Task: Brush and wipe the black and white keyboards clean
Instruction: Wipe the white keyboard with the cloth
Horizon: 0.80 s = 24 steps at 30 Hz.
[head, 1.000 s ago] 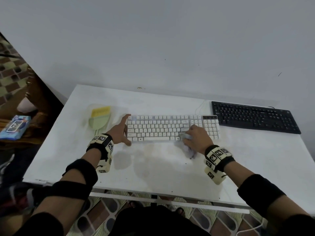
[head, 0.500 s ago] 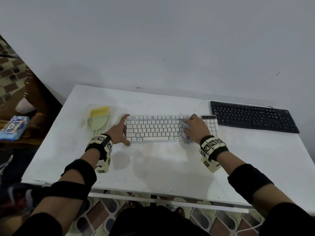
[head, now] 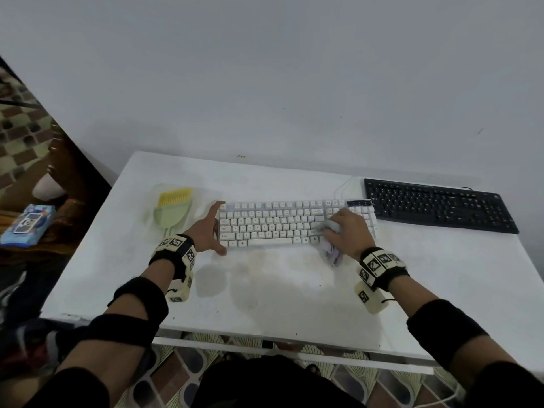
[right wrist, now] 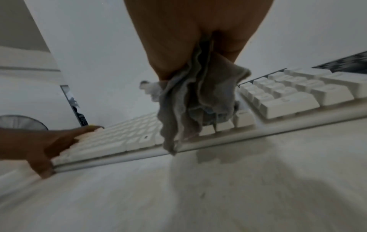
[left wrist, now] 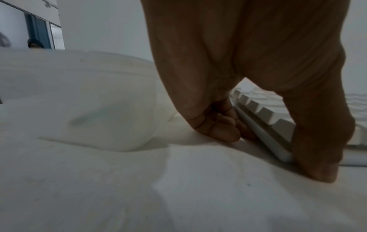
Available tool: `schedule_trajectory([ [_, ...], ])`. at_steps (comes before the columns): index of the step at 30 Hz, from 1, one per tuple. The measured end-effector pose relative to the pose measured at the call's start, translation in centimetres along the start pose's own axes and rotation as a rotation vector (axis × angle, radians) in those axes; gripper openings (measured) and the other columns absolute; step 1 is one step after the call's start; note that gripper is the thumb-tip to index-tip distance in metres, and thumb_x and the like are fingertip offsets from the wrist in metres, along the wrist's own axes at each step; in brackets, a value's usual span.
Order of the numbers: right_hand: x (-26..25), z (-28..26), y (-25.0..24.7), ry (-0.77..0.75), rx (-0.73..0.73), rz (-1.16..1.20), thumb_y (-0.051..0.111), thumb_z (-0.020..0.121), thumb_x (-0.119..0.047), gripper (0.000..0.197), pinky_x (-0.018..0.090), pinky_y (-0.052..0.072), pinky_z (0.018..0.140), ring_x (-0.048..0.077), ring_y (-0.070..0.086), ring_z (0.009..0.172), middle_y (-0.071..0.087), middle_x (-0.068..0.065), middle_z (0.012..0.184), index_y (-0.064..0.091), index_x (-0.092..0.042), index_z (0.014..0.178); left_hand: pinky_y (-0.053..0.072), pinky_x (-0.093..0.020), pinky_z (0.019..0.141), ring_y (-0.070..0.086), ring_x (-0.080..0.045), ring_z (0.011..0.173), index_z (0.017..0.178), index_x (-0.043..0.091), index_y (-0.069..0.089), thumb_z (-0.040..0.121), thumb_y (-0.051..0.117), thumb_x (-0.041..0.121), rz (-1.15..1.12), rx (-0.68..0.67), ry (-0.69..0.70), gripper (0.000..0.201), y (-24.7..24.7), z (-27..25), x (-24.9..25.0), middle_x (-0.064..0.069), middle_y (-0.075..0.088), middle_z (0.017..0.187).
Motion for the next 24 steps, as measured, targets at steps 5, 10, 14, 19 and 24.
schedule_trajectory([
  [5,1.0,0.8,-0.2,0.099,0.067,-0.008,0.071,0.091,-0.021,0.030,0.026,0.042,0.079,0.013,0.050,0.085,0.052,0.003,0.107,0.073,-0.019,0.121,0.049,-0.033,0.085,0.066,-0.017,0.092,0.161,0.035,-0.002,0.060,0.095,0.001,-0.003,-0.005,-0.002,0.144,0.2,0.4,-0.2,-0.005,0.070,0.105],
  [10,0.2,-1.2,1.3,0.047,-0.093,-0.074,0.069,0.092,-0.030,0.017,0.028,0.039,0.069,0.018,0.053,0.076,0.052,0.000,0.085,0.078,-0.021,0.103,0.050,-0.032,0.082,0.066,-0.020,0.092,0.160,0.036,-0.002,0.060,0.096,0.003,0.013,-0.001,0.006,0.143,0.2,0.6,-0.2,-0.007,0.070,0.103],
  [14,0.3,-0.4,0.4,0.125,-0.196,-0.123,0.061,0.090,-0.036,0.039,0.022,0.035,0.054,0.012,0.052,0.054,0.054,-0.001,0.055,0.057,-0.016,0.057,0.051,-0.032,0.081,0.066,-0.017,0.089,0.160,0.036,-0.003,0.060,0.095,0.002,0.017,0.000,0.008,0.144,0.1,0.5,-0.3,-0.006,0.070,0.102],
  [19,0.3,3.6,-2.8,0.225,0.042,-0.078,0.052,0.096,-0.033,0.034,0.028,0.043,0.056,0.023,0.059,0.065,0.061,0.004,0.067,0.067,-0.011,0.075,0.049,-0.030,0.081,0.064,-0.013,0.087,0.160,0.034,-0.006,0.061,0.096,0.004,0.065,-0.027,0.014,0.145,0.0,0.8,-0.1,0.001,0.069,0.102],
  [24,-1.5,3.6,-1.4,0.158,-0.090,-0.159,0.056,0.099,-0.021,0.020,0.034,0.051,0.073,0.034,0.066,0.088,0.067,0.017,0.091,0.072,-0.008,0.098,0.051,-0.031,0.078,0.067,-0.021,0.086,0.160,0.035,-0.005,0.058,0.099,0.009,0.120,-0.011,0.016,0.148,-0.3,1.1,-0.1,-0.008,0.071,0.100],
])
Point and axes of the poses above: each hand's wrist, its own z-axis towards the middle knuckle, its own y-axis out of the palm, x = y × z, the point moved 7 cm from there along z, towards the middle knuckle
